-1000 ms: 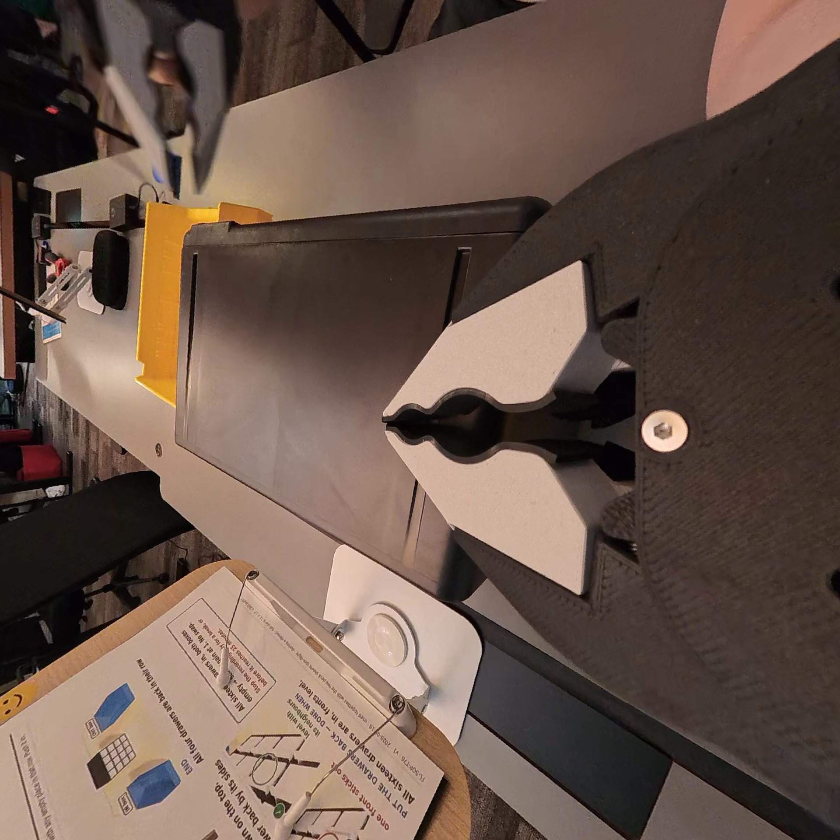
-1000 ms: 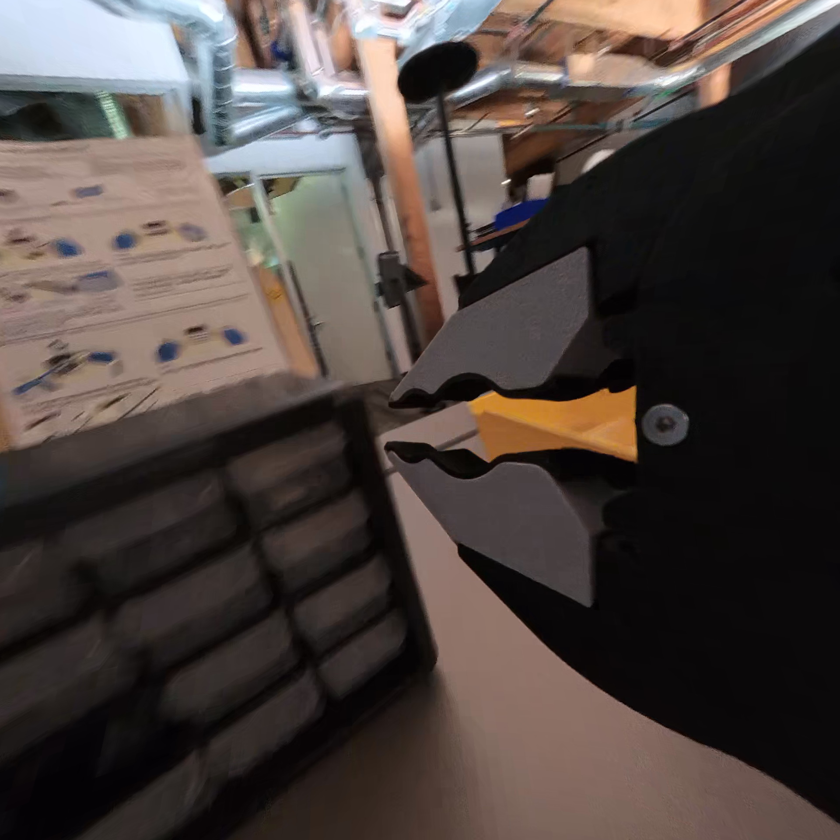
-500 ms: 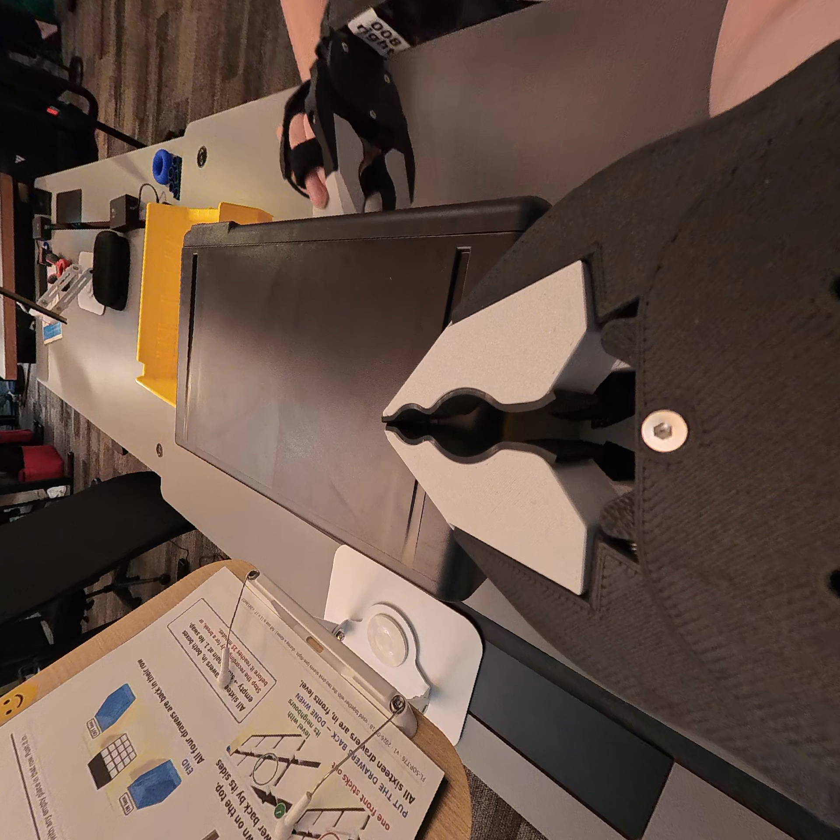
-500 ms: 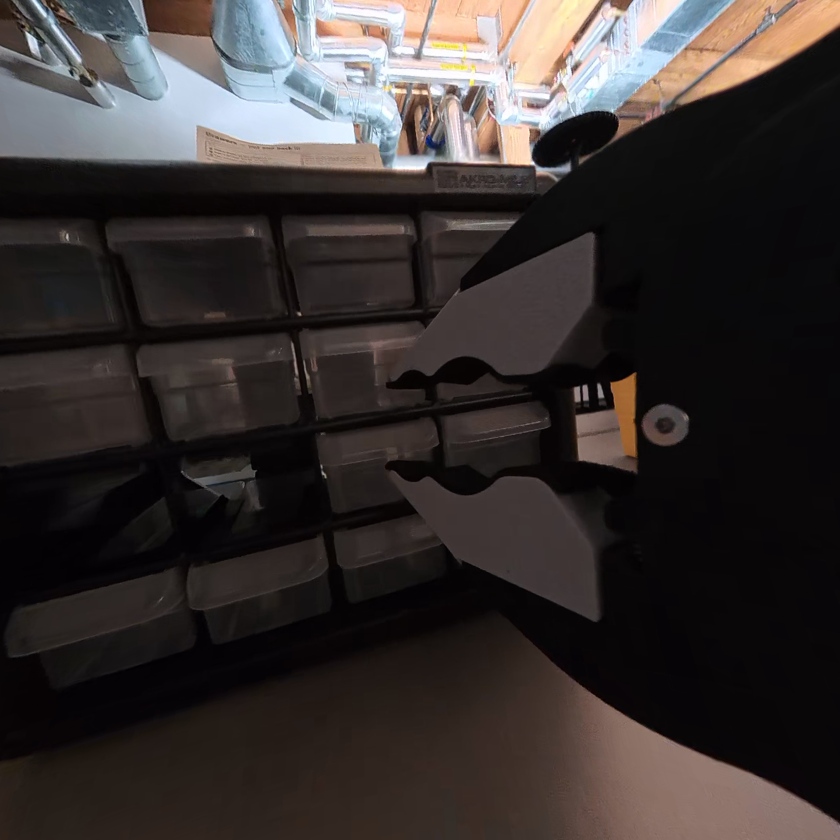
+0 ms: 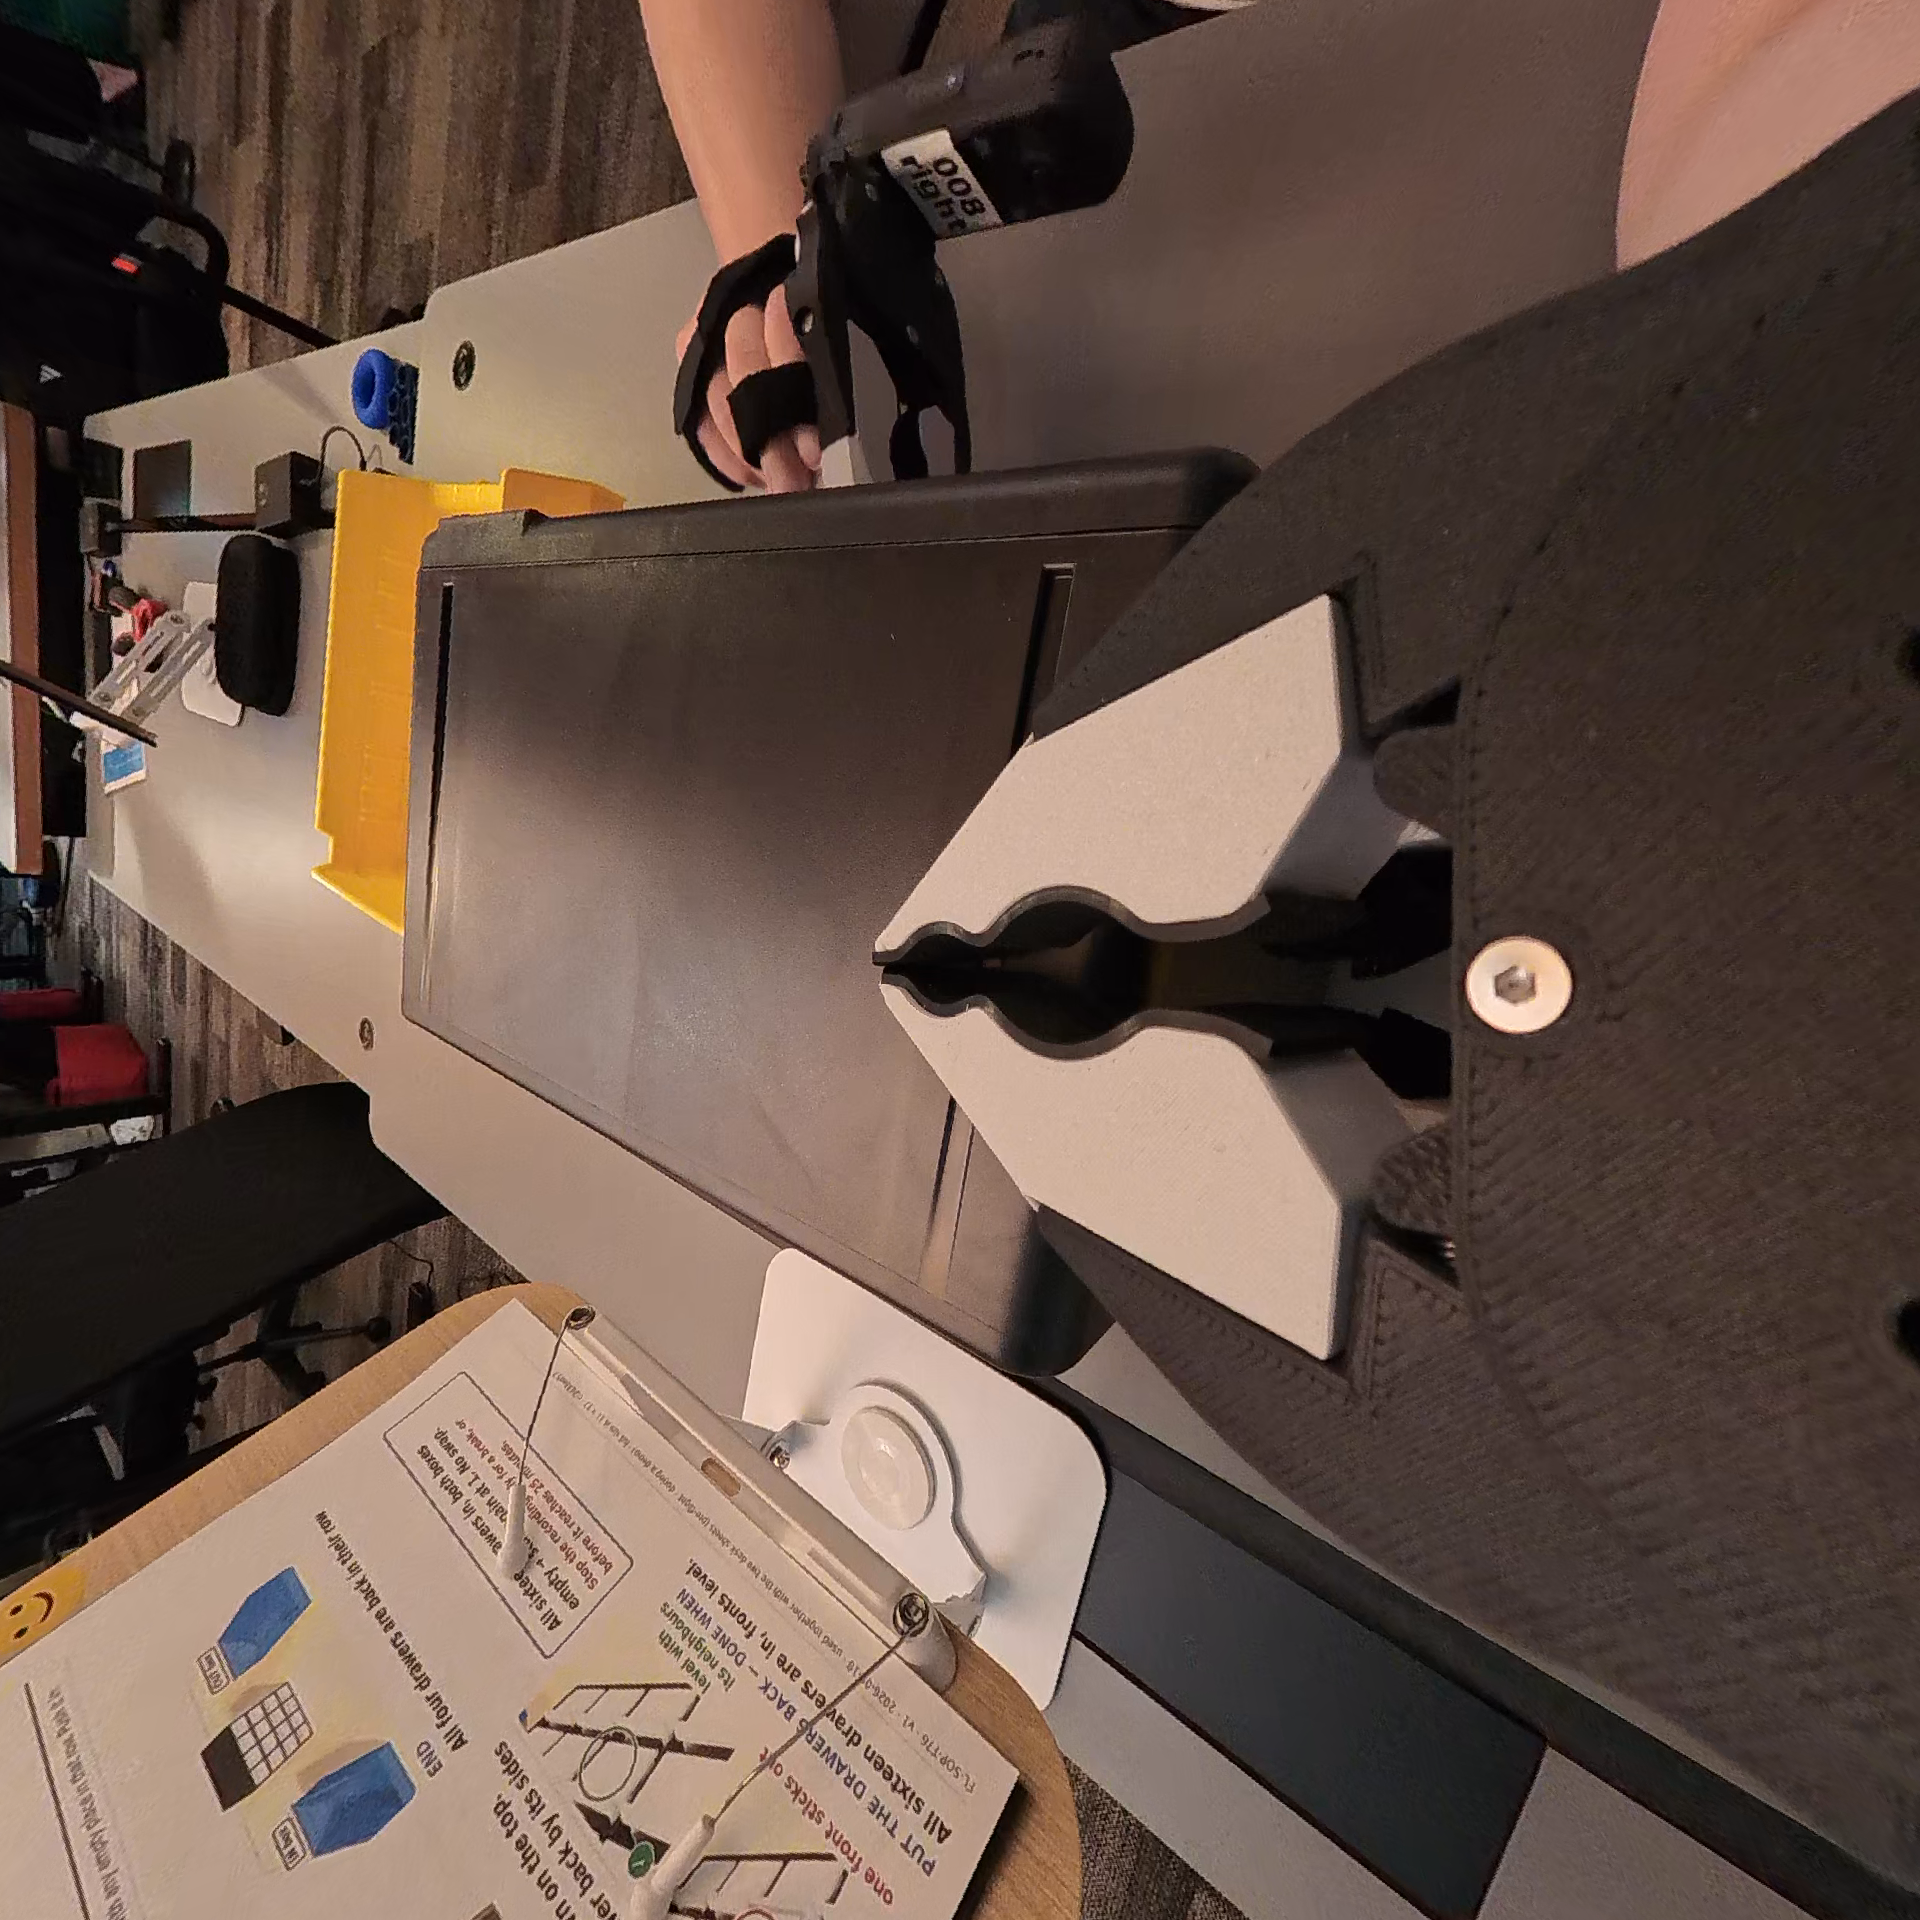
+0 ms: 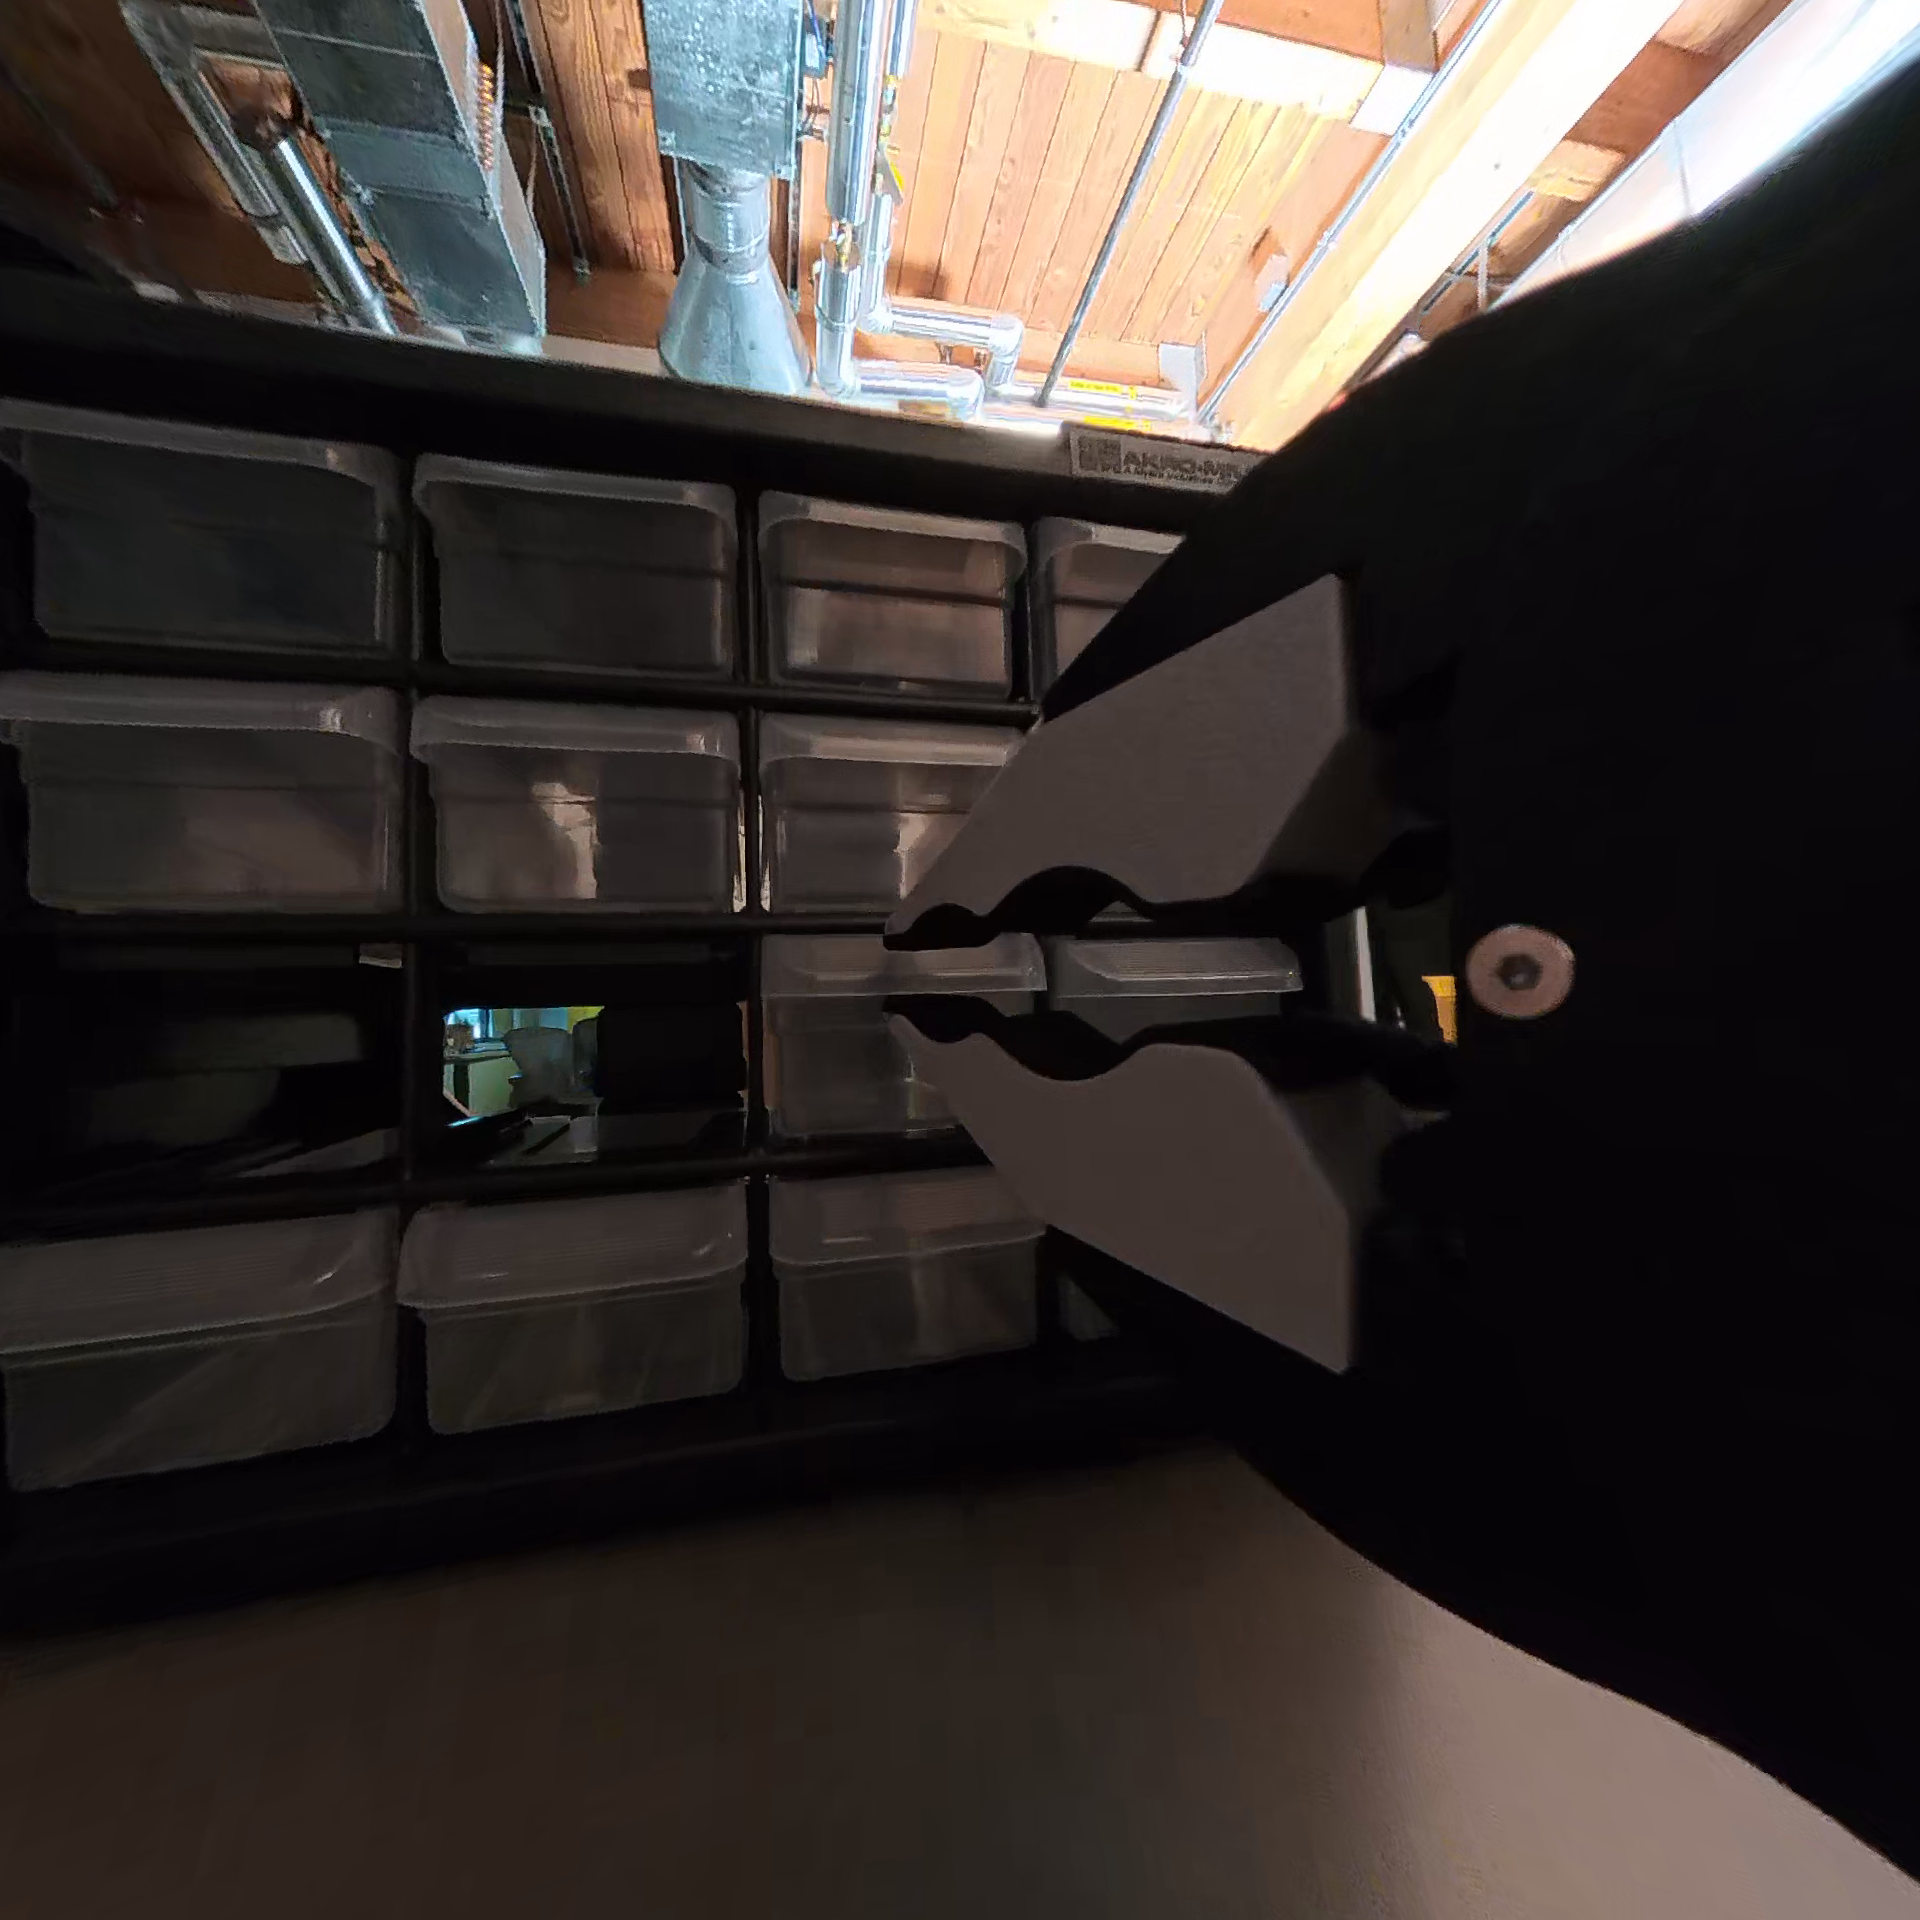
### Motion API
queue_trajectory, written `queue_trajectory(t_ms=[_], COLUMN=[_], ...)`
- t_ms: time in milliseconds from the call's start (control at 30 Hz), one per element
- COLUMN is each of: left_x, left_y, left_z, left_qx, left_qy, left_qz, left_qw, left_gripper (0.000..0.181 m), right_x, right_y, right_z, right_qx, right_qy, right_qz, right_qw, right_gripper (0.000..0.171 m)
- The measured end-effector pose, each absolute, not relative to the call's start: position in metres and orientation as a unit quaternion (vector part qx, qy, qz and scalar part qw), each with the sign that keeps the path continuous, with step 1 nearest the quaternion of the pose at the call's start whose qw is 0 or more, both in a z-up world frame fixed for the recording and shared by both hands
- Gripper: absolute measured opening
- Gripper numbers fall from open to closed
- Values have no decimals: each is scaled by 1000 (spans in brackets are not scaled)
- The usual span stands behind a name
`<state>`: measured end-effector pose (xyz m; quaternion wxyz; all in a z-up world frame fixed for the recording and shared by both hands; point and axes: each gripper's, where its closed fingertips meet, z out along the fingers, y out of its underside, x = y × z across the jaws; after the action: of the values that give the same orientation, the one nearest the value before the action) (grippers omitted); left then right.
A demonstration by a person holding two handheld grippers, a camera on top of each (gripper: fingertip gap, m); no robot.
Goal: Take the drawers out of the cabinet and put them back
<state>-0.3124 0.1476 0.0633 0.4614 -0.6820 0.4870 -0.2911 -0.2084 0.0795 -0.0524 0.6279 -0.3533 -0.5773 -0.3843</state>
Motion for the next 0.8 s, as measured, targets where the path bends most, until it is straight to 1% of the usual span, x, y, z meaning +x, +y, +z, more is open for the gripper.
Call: queue_trajectory(t_ms=[100, 200, 300, 333, 400, 567, 700, 767, 800], left_x=[-312, -312, -312, -312, -312, -313, -313, -313, -313], left_y=[147, 148, 148, 148, 148, 147, 148, 148, 148], left_z=[63, 63, 63, 63, 63, 63, 63, 63, 63], left_qx=[-682, -682, -682, -682, -683, -684, -683, -682, -681], left_qy=[487, 487, 487, 487, 486, 485, 485, 488, 488], left_qz=[-292, -291, -290, -290, -290, -288, -290, -289, -290], left_qw=[461, 462, 462, 462, 462, 463, 462, 462, 462], left_gripper=[0, 0, 0, 0, 0, 0, 0, 0, 0], right_x=[-207, -203, -208, -208, -206, -199, -202, -203, -204], right_y=[68, 53, 36, 36, 44, 69, 76, 77, 76], right_z=[-53, -55, -55, -57, -57, -46, -60, -60, -58], right_qx=[-354, -357, -348, -357, -380, -383, -372, -372, -370], right_qy=[-580, -582, -591, -597, -602, -597, -620, -615, -613], right_qz=[-378, -370, -353, -346, -336, -366, -386, -386, -385], right_qw=[630, 630, 636, 630, 617, 602, 573, 578, 583], right_gripper=[6, 0, 0, 2, 21, 29, 28, 23, 18])
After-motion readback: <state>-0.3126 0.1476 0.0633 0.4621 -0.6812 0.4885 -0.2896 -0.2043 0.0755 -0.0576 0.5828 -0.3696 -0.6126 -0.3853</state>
